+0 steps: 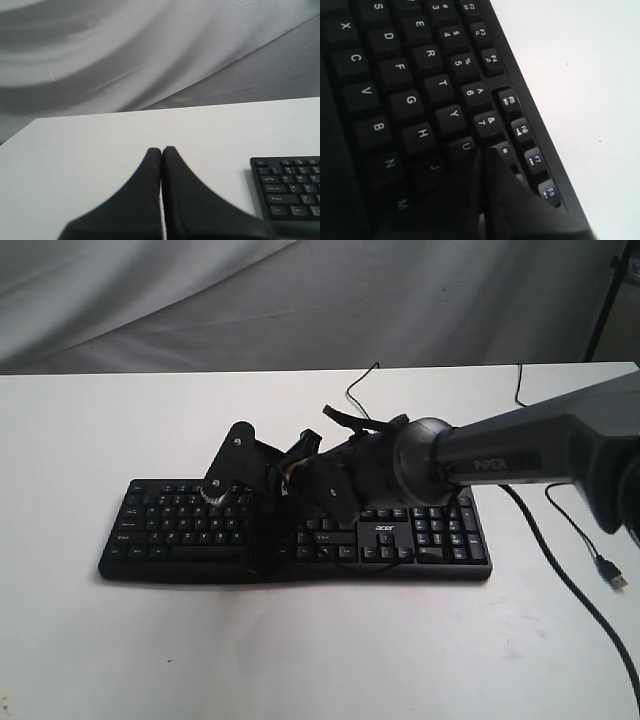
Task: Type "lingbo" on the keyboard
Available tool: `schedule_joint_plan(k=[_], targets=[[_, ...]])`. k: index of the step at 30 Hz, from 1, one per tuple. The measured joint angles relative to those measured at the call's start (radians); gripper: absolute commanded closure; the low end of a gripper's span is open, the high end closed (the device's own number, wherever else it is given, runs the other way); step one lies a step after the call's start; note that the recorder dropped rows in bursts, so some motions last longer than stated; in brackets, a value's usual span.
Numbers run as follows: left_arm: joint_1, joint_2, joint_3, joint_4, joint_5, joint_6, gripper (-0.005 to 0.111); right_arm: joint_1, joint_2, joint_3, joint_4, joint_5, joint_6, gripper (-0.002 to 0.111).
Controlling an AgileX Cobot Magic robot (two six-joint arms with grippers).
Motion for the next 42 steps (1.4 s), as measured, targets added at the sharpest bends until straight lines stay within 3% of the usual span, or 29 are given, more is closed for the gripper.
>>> schedule_joint_plan(k=[12, 42], targets=[[0.0, 0.0, 0.0, 0.0, 0.0, 0.0, 0.106, 0.076, -0.052, 0.0, 0.002, 0.08, 0.0, 0.108], [0.0, 0.0, 0.0, 0.0, 0.0, 0.0, 0.106, 0.076, -0.037, 0.0, 0.004, 0.078, 0.0, 0.108]])
